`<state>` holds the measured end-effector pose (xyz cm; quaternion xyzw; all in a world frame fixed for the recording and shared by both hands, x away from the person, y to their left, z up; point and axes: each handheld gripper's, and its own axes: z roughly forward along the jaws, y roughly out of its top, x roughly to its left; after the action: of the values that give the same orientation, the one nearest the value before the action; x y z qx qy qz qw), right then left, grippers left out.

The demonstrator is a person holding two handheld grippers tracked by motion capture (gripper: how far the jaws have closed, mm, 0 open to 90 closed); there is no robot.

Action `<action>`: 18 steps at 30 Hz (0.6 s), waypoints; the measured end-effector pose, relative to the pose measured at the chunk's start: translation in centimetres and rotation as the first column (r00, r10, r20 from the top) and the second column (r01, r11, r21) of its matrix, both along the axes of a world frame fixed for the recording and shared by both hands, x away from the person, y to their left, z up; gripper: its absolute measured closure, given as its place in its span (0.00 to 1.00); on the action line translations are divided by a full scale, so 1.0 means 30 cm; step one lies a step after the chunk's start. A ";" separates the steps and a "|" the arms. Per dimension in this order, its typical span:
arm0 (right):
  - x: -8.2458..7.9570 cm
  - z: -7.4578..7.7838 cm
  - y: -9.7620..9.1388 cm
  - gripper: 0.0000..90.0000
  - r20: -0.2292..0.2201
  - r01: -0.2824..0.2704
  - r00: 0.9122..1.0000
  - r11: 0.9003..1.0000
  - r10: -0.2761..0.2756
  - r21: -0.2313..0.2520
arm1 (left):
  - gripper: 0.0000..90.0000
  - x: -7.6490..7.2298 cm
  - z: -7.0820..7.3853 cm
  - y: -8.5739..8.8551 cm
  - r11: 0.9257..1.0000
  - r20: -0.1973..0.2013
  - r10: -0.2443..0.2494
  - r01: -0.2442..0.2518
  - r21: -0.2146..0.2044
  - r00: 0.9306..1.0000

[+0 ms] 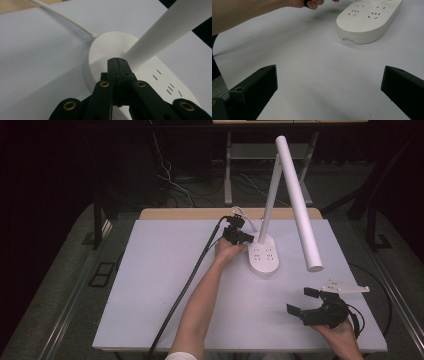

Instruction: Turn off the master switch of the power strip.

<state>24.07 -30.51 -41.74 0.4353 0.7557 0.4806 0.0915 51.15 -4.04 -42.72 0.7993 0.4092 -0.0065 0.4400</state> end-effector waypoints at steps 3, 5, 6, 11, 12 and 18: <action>-0.001 0.001 0.000 0.00 -0.001 0.002 1.000 1.000 -0.002 0.000 | 1.00 -0.005 0.014 0.021 0.999 0.006 0.020 -0.020 -0.040 1.000; -0.001 0.000 0.000 0.00 0.001 0.002 1.000 1.000 -0.002 -0.001 | 1.00 -0.005 0.024 0.037 0.999 0.014 0.016 -0.015 -0.039 1.000; -0.001 0.000 0.001 0.00 0.002 0.001 1.000 1.000 -0.001 -0.001 | 1.00 -0.004 0.027 0.044 0.999 0.020 0.012 -0.012 -0.039 1.000; -0.001 0.000 0.002 0.00 -0.001 0.002 1.000 1.000 -0.002 -0.001 | 1.00 -0.017 0.043 0.084 0.999 0.041 0.008 -0.006 -0.048 0.999; -0.001 0.000 0.003 0.00 -0.005 0.005 1.000 1.000 -0.005 0.002 | 1.00 -0.018 0.046 0.094 0.999 0.054 0.002 0.001 -0.046 0.999; 0.001 0.000 0.006 0.00 -0.002 0.003 1.000 1.000 -0.003 0.001 | 1.00 -0.038 0.081 0.152 0.997 0.074 0.015 -0.010 -0.073 0.997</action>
<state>24.09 -30.33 -41.73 0.4368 0.7550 0.4805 0.0913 50.02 0.51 -40.29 0.7799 0.3969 0.0112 0.4837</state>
